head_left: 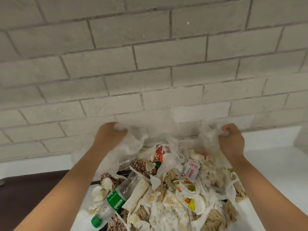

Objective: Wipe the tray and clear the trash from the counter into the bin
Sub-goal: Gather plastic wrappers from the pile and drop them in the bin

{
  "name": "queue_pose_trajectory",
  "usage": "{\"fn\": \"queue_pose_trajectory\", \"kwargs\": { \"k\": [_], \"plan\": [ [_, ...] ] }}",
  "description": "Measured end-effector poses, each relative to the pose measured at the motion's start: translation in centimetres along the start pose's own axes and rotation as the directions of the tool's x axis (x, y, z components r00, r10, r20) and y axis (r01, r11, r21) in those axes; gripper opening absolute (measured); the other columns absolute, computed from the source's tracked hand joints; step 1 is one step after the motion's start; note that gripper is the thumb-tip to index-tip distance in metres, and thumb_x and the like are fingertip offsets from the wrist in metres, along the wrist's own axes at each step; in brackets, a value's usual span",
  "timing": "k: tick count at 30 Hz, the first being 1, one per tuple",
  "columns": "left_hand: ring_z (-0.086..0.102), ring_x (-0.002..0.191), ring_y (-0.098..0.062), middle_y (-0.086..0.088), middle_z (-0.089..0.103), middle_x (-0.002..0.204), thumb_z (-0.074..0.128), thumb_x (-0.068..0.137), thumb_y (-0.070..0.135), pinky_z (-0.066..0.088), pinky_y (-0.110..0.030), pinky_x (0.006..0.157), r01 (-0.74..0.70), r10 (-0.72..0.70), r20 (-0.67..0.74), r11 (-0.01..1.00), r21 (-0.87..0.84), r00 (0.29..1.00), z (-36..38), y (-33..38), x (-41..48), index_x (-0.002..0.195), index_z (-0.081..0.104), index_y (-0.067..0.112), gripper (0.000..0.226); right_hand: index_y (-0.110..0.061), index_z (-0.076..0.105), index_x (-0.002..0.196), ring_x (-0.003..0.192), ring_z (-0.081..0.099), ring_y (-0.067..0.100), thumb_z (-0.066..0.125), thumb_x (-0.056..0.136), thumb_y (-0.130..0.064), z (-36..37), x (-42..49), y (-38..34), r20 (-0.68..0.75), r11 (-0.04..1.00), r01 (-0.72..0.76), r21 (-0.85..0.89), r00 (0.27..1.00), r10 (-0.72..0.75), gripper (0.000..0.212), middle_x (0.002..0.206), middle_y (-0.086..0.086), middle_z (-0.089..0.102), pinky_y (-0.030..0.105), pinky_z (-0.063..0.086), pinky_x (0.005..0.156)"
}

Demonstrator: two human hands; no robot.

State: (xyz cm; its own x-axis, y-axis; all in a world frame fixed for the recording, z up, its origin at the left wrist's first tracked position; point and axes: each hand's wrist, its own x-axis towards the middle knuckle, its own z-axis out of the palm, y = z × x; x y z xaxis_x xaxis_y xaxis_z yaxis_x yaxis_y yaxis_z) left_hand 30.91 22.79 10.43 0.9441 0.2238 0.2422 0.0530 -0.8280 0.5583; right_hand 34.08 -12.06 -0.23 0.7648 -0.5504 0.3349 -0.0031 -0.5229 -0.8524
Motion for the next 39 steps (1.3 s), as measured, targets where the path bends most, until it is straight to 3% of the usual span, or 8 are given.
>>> {"fn": "queue_pose_trajectory", "kwargs": {
  "k": [4,8,12,18,25,32,35,39],
  "plan": [
    [0.055,0.069,-0.011,0.005,0.058,0.09,0.068,0.081,0.025,0.038,-0.019,0.053,-0.199,0.157,0.346,0.976,0.09,0.925,4.9,-0.1,-1.5,0.116,0.047,0.023,0.04,-0.026,0.051,0.105,0.074,0.055,0.022,0.043,0.077,0.008,-2.3,-0.5,-1.8,-0.099,0.977,0.049,0.209,0.995,-0.029,0.046,0.1,-0.001,0.059,0.029,0.043,0.064],
    [0.062,0.092,-0.016,0.003,0.055,0.121,0.074,0.069,0.042,0.052,-0.028,0.079,-0.245,0.072,0.551,0.938,0.247,0.831,9.3,0.4,-1.7,0.128,0.051,0.034,0.064,-0.031,0.059,0.115,0.105,0.053,0.007,0.041,0.076,0.01,-3.9,-0.6,-3.3,-0.136,0.939,0.126,0.32,0.987,-0.086,0.06,0.12,-0.008,0.058,0.024,0.043,0.094],
    [0.057,0.082,-0.016,0.003,0.063,0.097,0.065,0.072,0.028,0.052,-0.031,0.075,-0.168,0.007,0.437,0.929,0.331,0.899,10.5,0.4,-0.9,0.097,0.059,0.019,0.027,-0.029,0.069,0.09,0.101,0.061,0.012,0.043,0.077,0.016,-5.8,-0.4,-3.7,-0.179,0.84,0.121,0.529,0.983,-0.028,0.054,0.105,0.0,0.067,0.031,0.05,0.091],
    [0.056,0.065,-0.022,0.001,0.054,0.068,0.043,0.083,0.009,0.043,-0.028,0.053,-0.255,0.241,0.094,0.948,0.188,0.966,7.4,2.2,-1.4,0.103,0.045,0.018,0.023,-0.025,0.067,0.069,0.064,0.056,0.001,0.054,0.081,0.009,-6.4,0.9,-2.3,-0.162,0.805,0.028,0.593,0.983,0.085,0.039,0.059,-0.019,0.062,0.024,0.047,0.064],
    [0.061,0.093,-0.021,0.0,0.064,0.106,0.045,0.071,0.079,0.044,-0.029,0.07,-0.485,0.308,0.44,0.789,0.377,0.844,10.8,7.4,-5.2,0.133,0.04,0.032,0.078,-0.02,0.06,0.058,0.052,0.048,0.007,0.045,0.082,0.009,-4.9,1.1,-3.5,-0.048,0.744,-0.12,0.657,0.979,0.2,0.04,0.049,-0.014,0.054,0.02,0.04,0.051],
    [0.063,0.09,-0.021,-0.002,0.066,0.098,0.046,0.089,0.032,0.049,-0.031,0.071,-0.384,0.147,0.477,0.808,0.447,0.867,12.6,5.5,-3.6,0.108,0.064,0.016,0.03,-0.014,0.054,0.075,0.063,0.048,0.015,0.04,0.097,-0.025,-5.2,1.0,-5.6,0.138,0.909,-0.193,0.37,0.979,0.152,0.027,0.067,0.0,0.049,0.015,0.039,0.056],
    [0.06,0.106,-0.025,-0.007,0.063,0.117,0.042,0.094,0.041,0.047,-0.033,0.085,-0.231,0.133,0.314,0.925,0.301,0.94,9.1,5.3,-3.0,0.123,0.057,0.015,0.041,0.0,0.065,0.093,0.082,0.063,0.029,0.051,0.08,-0.069,-4.2,0.4,-6.2,0.304,0.959,-0.198,0.202,0.944,0.131,0.071,0.084,0.015,0.066,0.037,0.049,0.082],
    [0.054,0.116,-0.025,-0.008,0.048,0.139,0.067,0.075,0.058,0.043,-0.033,0.095,0.063,-0.043,0.16,0.99,-0.124,0.986,2.7,5.4,-3.1,0.142,0.037,0.013,0.086,-0.015,0.056,0.095,0.08,0.057,0.019,0.072,0.07,-0.059,-0.5,-1.1,-6.6,0.52,0.989,0.071,-0.128,0.854,0.006,0.053,0.091,0.0,0.059,0.032,0.044,0.072]
  ]
}}
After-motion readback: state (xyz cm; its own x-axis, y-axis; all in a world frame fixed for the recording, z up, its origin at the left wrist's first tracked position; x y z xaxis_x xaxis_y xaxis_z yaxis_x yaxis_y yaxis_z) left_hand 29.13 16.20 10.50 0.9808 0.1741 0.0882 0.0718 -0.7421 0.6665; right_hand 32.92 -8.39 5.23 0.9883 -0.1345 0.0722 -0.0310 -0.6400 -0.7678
